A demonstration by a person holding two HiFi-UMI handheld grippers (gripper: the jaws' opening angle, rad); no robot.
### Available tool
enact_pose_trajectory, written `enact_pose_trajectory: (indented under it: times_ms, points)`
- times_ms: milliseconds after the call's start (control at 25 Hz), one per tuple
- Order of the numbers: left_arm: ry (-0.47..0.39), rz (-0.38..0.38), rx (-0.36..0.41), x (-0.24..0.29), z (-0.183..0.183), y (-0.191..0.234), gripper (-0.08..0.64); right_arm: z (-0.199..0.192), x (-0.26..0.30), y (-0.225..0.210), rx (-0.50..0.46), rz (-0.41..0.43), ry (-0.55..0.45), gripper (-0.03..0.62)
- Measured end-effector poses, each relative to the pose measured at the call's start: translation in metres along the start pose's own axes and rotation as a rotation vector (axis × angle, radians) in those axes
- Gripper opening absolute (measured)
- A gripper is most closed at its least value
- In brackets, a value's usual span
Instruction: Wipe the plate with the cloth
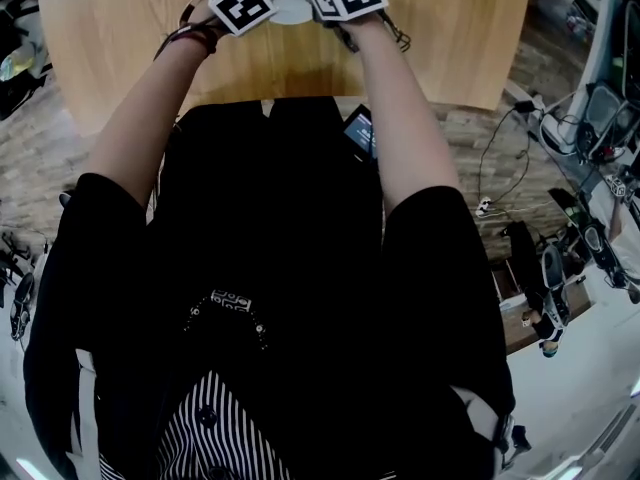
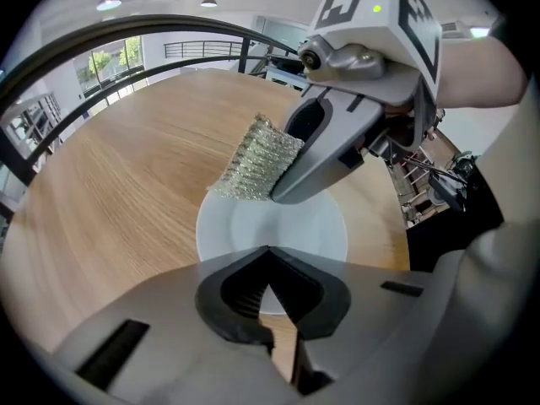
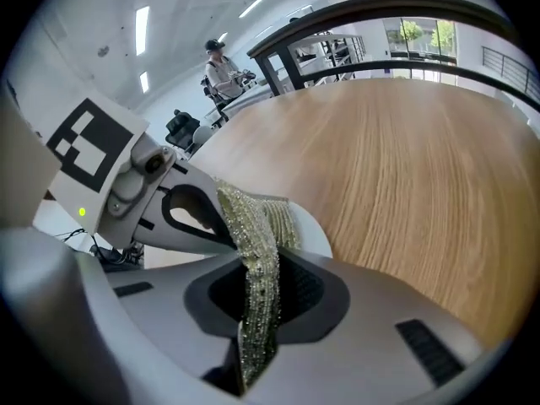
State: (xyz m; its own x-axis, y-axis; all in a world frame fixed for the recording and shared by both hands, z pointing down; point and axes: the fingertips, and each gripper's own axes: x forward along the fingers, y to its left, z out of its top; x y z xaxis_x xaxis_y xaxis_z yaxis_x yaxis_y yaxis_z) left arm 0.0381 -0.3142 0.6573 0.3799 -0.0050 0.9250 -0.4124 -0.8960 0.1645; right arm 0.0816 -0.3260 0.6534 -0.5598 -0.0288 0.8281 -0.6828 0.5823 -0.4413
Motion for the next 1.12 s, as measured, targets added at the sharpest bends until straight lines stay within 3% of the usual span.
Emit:
enact_pose_trajectory:
  times_ms: [160,240,320,480,600,680,840,1000,1120]
  points:
    - [-0.014,0.036,-0.019,0.001,0.005,-0.003,-0.003,-0.026,0.009,0.034,-0.049,0.084,0.038,0.043]
    - [-0.016,0.046,-0.023,0.001,0.003,-0.002,-0.004,-0.029,0.013,0.044,-0.07,0.077,0.006,0.043]
    - [-0.011,0.049,-0.022,0.0,0.002,-0.003,-0.003,-0.029,0.014,0.046,-0.019,0.096,-0.022,0.043]
    - [-0.032,0.083,0.008,0.0,0.007,-0.005,-0.003,-0.024,-0.014,0.039,0.185,0.214,-0.064,0.044]
    - [-0.092,0.099,-0.088,-0.013,0.006,-0.002,-0.003,-0.01,-0.063,0.044,0.156,0.235,-0.118,0.044]
    - [-0.196,0.048,-0.199,-0.032,0.019,-0.007,-0.003,-0.002,-0.099,0.051,0.124,0.26,-0.168,0.044]
    - [-0.498,-0.057,-0.359,-0.115,0.066,-0.015,-0.003,0.023,-0.179,0.062,0.098,0.256,-0.339,0.044]
    - [-0.74,-0.12,-0.435,-0.221,0.086,-0.033,-0.003,0.066,-0.261,0.082,0.059,0.205,-0.576,0.044]
    - [-0.912,-0.1,-0.447,-0.303,0.102,-0.05,-0.003,0.094,-0.317,0.104,-0.043,0.127,-0.716,0.043]
